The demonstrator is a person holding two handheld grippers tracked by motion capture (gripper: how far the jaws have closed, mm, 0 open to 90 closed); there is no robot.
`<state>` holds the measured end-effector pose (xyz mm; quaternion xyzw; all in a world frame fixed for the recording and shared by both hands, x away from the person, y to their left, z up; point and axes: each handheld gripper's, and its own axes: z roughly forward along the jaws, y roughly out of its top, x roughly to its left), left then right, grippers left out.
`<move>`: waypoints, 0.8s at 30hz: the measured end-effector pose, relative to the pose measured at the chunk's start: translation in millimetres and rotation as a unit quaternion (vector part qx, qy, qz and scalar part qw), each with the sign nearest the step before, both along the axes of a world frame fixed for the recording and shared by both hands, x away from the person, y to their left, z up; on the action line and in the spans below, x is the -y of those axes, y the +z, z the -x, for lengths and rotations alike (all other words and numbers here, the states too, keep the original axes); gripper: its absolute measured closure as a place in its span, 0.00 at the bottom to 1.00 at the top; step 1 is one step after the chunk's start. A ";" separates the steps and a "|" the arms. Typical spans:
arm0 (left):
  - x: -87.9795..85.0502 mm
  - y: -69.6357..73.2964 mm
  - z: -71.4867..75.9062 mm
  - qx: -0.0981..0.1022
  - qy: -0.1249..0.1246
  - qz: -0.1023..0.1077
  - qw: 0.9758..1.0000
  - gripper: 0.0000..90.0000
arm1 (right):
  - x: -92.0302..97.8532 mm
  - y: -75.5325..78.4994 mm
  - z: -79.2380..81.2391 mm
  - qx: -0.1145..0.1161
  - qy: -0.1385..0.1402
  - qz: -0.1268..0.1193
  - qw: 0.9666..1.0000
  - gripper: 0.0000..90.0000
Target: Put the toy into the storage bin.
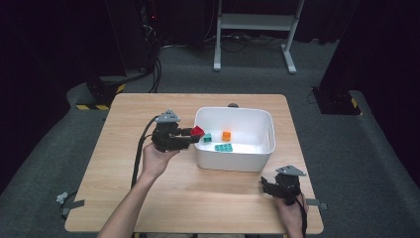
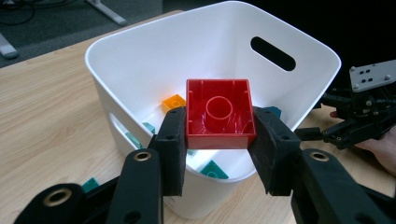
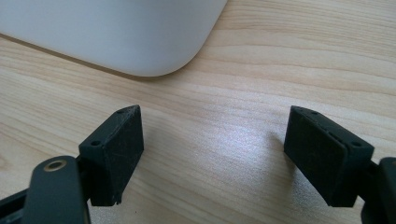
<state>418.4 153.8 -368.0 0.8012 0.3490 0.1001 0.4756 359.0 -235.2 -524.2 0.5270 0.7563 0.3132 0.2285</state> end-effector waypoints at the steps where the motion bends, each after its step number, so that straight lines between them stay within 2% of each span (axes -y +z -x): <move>1: 2.3 -0.3 -0.4 -0.002 -0.003 0.002 1.000 0.65 | 0.0 0.0 0.0 0.000 0.000 0.000 1.000 0.22; 5: 11.8 -1.9 -1.7 -0.001 -0.010 -0.007 1.000 0.65 | 0.0 0.0 0.0 0.000 0.000 0.000 1.000 0.22; 11: 23.5 -7.3 -6.2 -0.008 -0.020 -0.009 1.000 0.65 | 0.0 0.0 0.0 0.000 0.000 0.000 1.000 0.22; 16: 32.3 -9.7 -8.8 -0.014 -0.022 -0.013 1.000 0.65 | 0.0 0.0 0.0 0.000 0.000 0.000 1.000 0.22; 23: 43.0 -14.0 -10.4 -0.011 -0.028 -0.025 0.999 0.65 | 0.1 0.0 0.0 0.000 0.000 0.000 1.000 0.22; 24: 44.8 -15.0 -11.3 -0.015 -0.026 -0.021 0.999 0.64 | 0.1 0.0 0.0 0.000 0.000 0.000 1.000 0.22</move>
